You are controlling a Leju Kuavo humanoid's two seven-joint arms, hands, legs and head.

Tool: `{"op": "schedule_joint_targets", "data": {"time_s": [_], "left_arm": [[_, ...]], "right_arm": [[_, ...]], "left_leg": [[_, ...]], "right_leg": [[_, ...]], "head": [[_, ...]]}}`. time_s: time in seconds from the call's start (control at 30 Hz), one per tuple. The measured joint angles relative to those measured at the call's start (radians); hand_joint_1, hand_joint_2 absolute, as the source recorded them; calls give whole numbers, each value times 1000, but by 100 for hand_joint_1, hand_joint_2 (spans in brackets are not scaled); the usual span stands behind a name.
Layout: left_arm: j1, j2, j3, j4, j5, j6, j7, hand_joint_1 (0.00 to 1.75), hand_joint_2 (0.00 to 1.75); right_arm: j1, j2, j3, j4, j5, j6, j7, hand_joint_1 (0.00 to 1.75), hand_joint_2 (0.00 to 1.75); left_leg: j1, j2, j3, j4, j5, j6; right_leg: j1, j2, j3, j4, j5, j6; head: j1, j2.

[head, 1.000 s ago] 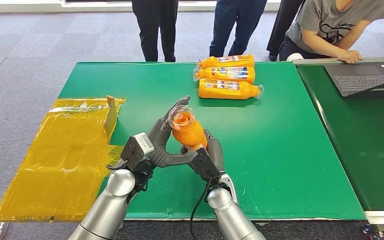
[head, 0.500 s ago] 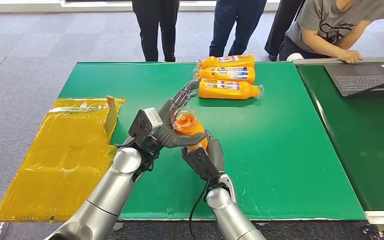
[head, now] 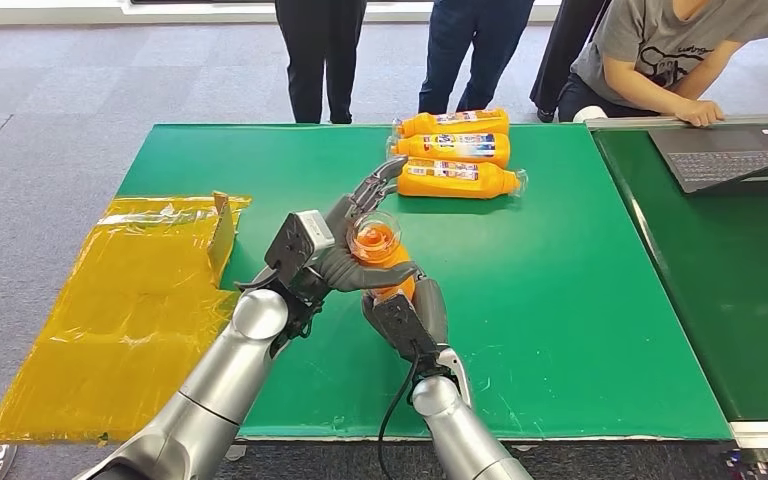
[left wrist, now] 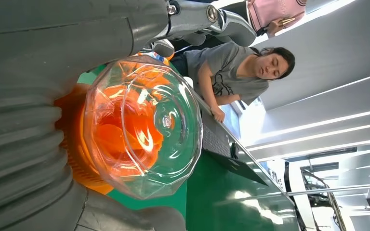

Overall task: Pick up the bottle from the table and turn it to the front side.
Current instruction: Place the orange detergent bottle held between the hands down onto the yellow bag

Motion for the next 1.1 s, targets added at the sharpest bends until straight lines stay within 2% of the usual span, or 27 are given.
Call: {"op": "schedule_joint_targets", "data": {"time_s": [0.4, 0.53, 1.1], "left_arm": [[-3, 0, 0, 10, 18, 0, -4, 0, 175], [-4, 0, 0, 10, 19, 0, -5, 175, 175], [-11, 0, 0, 17, 11, 0, -5, 175, 175]], "right_arm": [[-1, 0, 0, 5, 5, -7, 3, 175, 175], [-1, 1, 0, 5, 6, -8, 3, 175, 175], [-2, 1, -2, 8, 0, -18, 3, 175, 175]], "left_leg": [[0, 0, 0, 0, 0, 0], [0, 0, 0, 0, 0, 0], [0, 0, 0, 0, 0, 0]], "right_leg": [[0, 0, 0, 0, 0, 0], [0, 0, 0, 0, 0, 0], [0, 0, 0, 0, 0, 0]], "head": [[0, 0], [0, 0], [0, 0]]}}
